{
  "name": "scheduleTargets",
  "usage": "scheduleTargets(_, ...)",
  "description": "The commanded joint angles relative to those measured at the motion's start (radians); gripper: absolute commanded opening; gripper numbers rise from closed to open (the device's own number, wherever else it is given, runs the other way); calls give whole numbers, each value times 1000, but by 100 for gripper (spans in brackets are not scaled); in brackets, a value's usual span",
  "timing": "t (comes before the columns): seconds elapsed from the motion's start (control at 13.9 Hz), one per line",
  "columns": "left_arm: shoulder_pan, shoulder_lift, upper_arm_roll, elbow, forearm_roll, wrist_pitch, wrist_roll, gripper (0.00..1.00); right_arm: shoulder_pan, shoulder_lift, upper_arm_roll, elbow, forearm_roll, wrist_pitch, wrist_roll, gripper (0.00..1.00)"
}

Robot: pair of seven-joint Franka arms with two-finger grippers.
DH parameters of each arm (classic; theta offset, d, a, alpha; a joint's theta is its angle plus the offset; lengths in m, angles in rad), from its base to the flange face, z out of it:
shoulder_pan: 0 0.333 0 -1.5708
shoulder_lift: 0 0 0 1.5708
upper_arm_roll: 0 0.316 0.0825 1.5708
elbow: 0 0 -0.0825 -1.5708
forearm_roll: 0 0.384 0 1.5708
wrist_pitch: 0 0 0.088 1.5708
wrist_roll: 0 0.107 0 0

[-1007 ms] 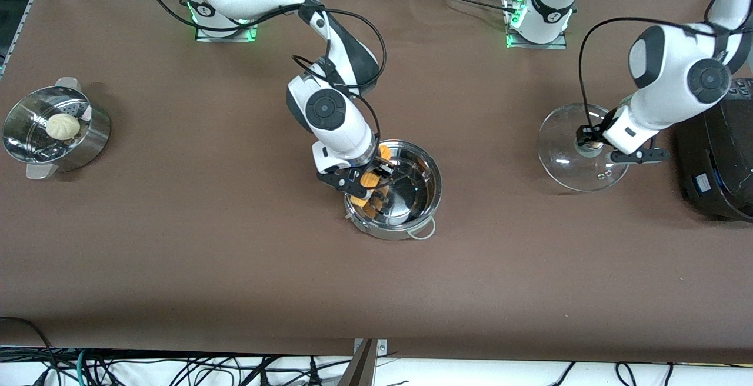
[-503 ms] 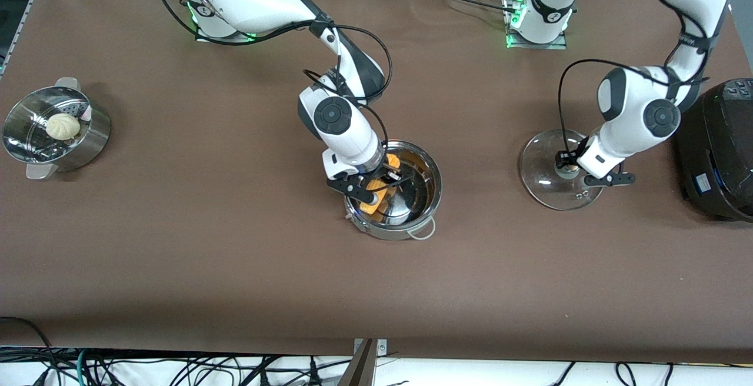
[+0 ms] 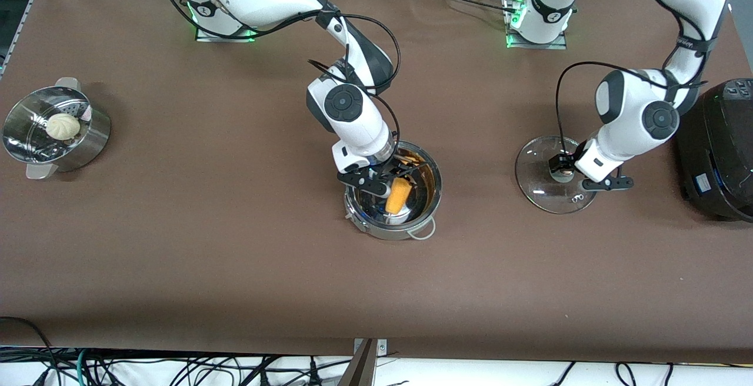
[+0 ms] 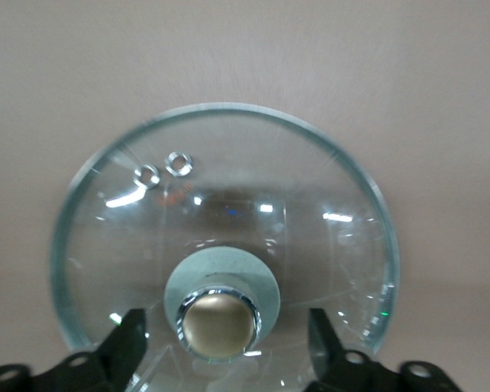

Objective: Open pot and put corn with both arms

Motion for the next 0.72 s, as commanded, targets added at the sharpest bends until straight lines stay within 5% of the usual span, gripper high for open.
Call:
scheduleTargets(0.0,1,-191,3,25,-20,-155,-1,100,-3,-37,-5,5,-17,-17,-8,100)
scheduleTargets(0.36,1,-262,9,348,-17,-543,-3,100,-11,-147,-123,2,-14,-219,-92,100)
scheduleTargets(0.65,1,-257,6,530,-5,-692,3,100,-11,-242,-300,1,-5,-527,-329,100)
